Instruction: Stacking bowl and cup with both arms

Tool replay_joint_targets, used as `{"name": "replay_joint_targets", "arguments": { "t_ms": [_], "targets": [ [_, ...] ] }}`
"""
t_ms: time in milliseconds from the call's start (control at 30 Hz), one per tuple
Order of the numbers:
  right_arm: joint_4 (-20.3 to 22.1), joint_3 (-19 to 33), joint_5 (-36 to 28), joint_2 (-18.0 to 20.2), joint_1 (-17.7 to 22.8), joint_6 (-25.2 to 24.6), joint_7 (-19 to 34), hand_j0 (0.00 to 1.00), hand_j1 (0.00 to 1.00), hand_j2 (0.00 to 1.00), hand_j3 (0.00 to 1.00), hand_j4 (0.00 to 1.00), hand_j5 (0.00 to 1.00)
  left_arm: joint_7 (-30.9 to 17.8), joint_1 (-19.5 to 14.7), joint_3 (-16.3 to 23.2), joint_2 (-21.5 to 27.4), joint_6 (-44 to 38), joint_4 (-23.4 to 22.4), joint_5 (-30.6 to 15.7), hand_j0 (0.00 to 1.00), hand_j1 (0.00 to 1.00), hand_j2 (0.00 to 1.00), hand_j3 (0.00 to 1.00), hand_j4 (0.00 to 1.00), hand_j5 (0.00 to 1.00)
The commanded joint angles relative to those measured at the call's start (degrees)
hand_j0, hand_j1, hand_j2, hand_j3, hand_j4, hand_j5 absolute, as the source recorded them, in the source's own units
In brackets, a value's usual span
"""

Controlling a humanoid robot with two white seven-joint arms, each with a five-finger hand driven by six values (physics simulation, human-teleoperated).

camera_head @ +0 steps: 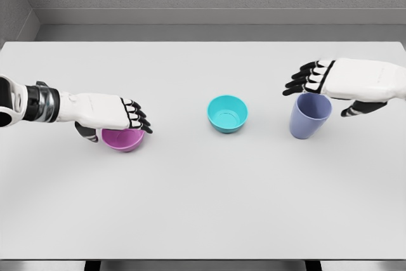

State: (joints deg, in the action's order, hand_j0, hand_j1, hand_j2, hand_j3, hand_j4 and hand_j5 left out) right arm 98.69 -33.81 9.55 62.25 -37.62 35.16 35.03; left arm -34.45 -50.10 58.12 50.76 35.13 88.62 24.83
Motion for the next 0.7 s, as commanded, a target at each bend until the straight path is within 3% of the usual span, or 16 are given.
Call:
{"name": "replay_joint_targets", "arguments": {
  "t_ms": [0, 233, 333, 467, 667],
  "targets": [
    [0.02, -1.26, -0.06, 0.07, 0.0, -0.16, -0.03, 1.0, 1.0, 1.0, 1.0, 1.0, 1.0, 0.0, -0.09, -0.02, -0.05, -0.13, -0.11, 0.22, 1.0, 1.0, 1.0, 1.0, 1.0, 1.0],
    [-0.69, -1.96, 2.49, -0.28, 0.0, -0.16, -0.03, 1.0, 1.0, 1.0, 1.0, 1.0, 1.0, 0.0, 0.0, -0.02, -0.66, -0.13, -1.25, 0.74, 1.0, 1.0, 1.0, 1.0, 1.0, 1.0],
    [-5.17, -1.96, 3.81, -1.51, -0.09, -0.16, -0.03, 1.0, 1.0, 1.0, 1.0, 1.0, 1.0, 0.0, 0.0, -0.02, -1.28, -0.13, -2.14, 1.01, 1.0, 1.0, 1.0, 1.0, 1.0, 1.0],
    [-7.98, -1.96, 3.81, -3.1, -0.97, -0.16, -0.03, 1.0, 1.0, 1.0, 1.0, 1.0, 1.0, 0.0, 0.18, -0.02, -1.54, -0.13, -2.14, 1.01, 1.0, 1.0, 1.0, 1.0, 1.0, 1.0],
    [-7.98, -1.96, 3.81, -3.18, -1.76, -0.16, -0.03, 1.0, 1.0, 1.0, 1.0, 1.0, 1.0, 0.0, 0.09, -0.02, -1.45, -0.13, -2.14, 1.01, 1.0, 1.0, 1.0, 1.0, 1.0, 1.0]
  ]
}}
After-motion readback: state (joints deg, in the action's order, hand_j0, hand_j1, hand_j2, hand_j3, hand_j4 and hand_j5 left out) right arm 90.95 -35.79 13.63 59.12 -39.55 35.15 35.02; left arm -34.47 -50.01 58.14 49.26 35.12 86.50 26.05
